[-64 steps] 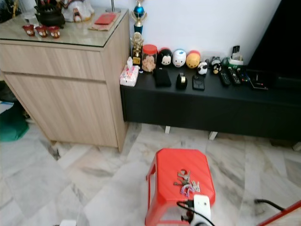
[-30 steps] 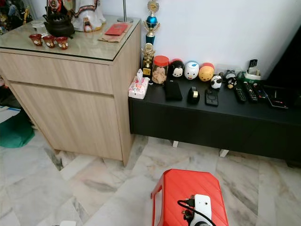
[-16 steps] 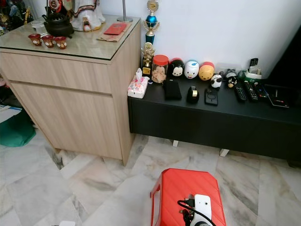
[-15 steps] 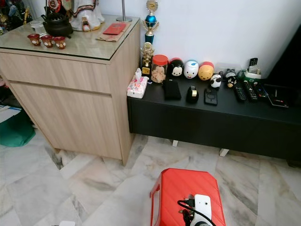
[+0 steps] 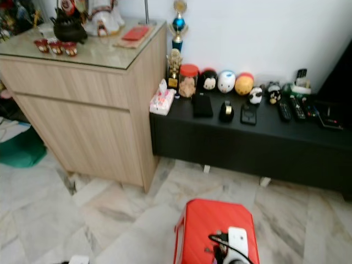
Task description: Hang keys on a hook
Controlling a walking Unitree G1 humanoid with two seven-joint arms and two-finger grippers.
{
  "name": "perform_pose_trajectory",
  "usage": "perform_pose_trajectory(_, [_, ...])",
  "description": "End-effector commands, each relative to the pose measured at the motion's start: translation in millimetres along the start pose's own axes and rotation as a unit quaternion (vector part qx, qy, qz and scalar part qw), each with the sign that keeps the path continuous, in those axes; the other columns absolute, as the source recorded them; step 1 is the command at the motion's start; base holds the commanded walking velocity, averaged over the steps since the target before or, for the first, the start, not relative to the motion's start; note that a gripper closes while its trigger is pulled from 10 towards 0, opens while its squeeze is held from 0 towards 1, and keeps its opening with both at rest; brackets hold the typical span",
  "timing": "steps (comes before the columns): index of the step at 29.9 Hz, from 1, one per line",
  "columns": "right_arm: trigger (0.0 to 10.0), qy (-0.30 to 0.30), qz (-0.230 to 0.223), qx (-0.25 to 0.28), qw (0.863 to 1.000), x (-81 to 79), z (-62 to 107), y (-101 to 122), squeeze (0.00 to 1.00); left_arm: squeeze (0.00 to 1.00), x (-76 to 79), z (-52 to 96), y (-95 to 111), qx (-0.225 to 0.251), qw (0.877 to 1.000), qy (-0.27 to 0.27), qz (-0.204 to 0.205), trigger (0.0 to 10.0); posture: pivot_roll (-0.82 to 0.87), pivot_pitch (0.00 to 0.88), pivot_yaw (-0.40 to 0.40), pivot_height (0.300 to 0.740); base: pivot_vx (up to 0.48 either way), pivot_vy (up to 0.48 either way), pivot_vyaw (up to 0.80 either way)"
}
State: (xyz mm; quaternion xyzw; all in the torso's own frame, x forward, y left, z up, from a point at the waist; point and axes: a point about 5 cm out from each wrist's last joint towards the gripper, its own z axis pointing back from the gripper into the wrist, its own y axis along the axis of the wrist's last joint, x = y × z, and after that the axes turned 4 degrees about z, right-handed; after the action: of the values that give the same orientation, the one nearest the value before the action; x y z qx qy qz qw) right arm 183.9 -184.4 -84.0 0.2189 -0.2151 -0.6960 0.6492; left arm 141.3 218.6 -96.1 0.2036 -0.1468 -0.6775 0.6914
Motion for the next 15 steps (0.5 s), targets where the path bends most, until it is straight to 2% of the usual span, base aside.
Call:
perform_pose_trajectory(1, [10.0,-0.001,-0.003,-0.004,1.000,0.5,0.3,-1.8,0.00,0.00,4.9,1.1,-10.5,-0.018,1.000,-0.012,-0.011,10.0,0.05,0.016,-0.072,0.740,0.000,0.000,0.00])
perform_pose_trajectory(5, [10.0,-0.001,-0.003,-0.004,1.000,0.4,0.3,-1.8,0.00,0.00,4.5,1.1,-10.5,-0.020,1.000,-0.011,-0.020,10.0,0.05,0.015,-0.071,0.740,0.000,-0.480,0.00])
perform_pose_trajectory(7, [10.0,0.000,-0.003,-0.003,1.000,0.5,0.3,-1.9,0.00,0.00,4.6,1.2,-11.7,-0.022,1.000,-0.010,-0.004,10.0,0.05,0.017,-0.071,0.740,0.000,0.000,0.00])
perform_pose_trajectory(15, [10.0,0.000,-0.004,-0.001,1.000,0.6,0.5,-2.3,0.00,0.00,4.9,1.3,-11.9,-0.021,1.000,-0.014,-0.012,10.0,0.05,0.020,-0.071,0.740,0.000,0.000,0.00])
